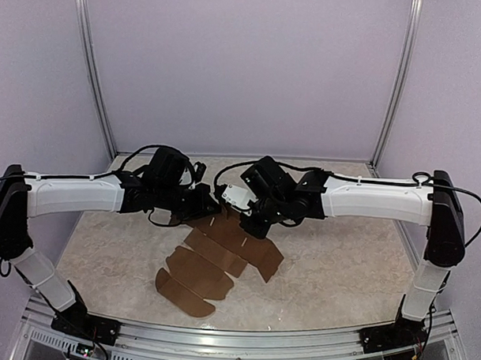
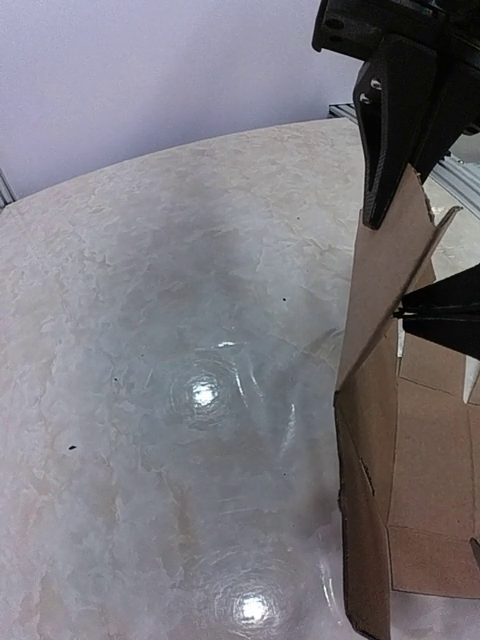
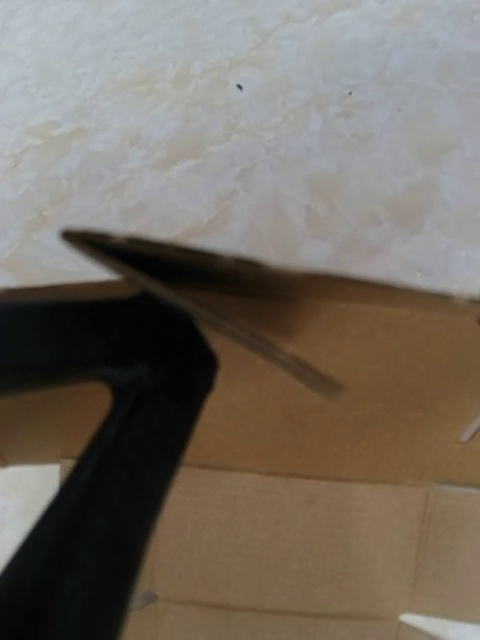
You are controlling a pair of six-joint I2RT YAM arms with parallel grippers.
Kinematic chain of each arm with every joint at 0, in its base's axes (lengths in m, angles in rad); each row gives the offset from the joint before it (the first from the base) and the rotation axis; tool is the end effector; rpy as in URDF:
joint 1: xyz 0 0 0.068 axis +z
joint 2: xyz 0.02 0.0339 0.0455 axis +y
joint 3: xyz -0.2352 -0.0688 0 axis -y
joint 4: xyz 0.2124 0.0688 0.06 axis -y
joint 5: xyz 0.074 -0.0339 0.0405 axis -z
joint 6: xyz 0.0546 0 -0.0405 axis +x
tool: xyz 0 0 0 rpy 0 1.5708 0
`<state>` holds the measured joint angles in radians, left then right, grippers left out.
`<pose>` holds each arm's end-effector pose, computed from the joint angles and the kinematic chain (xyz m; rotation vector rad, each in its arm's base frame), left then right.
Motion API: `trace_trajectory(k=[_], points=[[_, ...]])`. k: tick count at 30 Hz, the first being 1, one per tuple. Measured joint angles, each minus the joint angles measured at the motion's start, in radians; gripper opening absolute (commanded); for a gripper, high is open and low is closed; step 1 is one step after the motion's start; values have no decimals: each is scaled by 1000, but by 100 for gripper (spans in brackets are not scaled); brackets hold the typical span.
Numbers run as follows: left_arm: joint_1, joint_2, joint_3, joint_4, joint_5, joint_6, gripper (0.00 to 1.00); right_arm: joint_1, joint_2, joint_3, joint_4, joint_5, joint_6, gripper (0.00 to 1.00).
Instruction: Fold the paper box
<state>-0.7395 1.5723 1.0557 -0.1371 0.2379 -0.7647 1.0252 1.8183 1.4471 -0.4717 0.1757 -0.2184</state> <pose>0.2392 -0.2356 0.2187 0.1126 2.4280 -1.0300 0.2066 0.3219 0.2250 -1.3335 1.9991 0.1646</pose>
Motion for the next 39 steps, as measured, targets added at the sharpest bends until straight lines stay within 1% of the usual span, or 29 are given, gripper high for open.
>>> trace_trajectory(k=[9, 20, 30, 39], points=[[-1, 6, -2, 2, -14, -4, 0, 0, -15, -20, 12, 13, 14, 0], [8, -91, -81, -84, -98, 60, 0, -39, -3, -7, -12, -23, 15, 0], [8, -105, -130, -182, -289, 113, 0, -85, 74, 51, -73, -91, 25, 0], [4, -27, -131, -185, -384, 135, 0, -100, 130, 87, -146, -153, 35, 0]])
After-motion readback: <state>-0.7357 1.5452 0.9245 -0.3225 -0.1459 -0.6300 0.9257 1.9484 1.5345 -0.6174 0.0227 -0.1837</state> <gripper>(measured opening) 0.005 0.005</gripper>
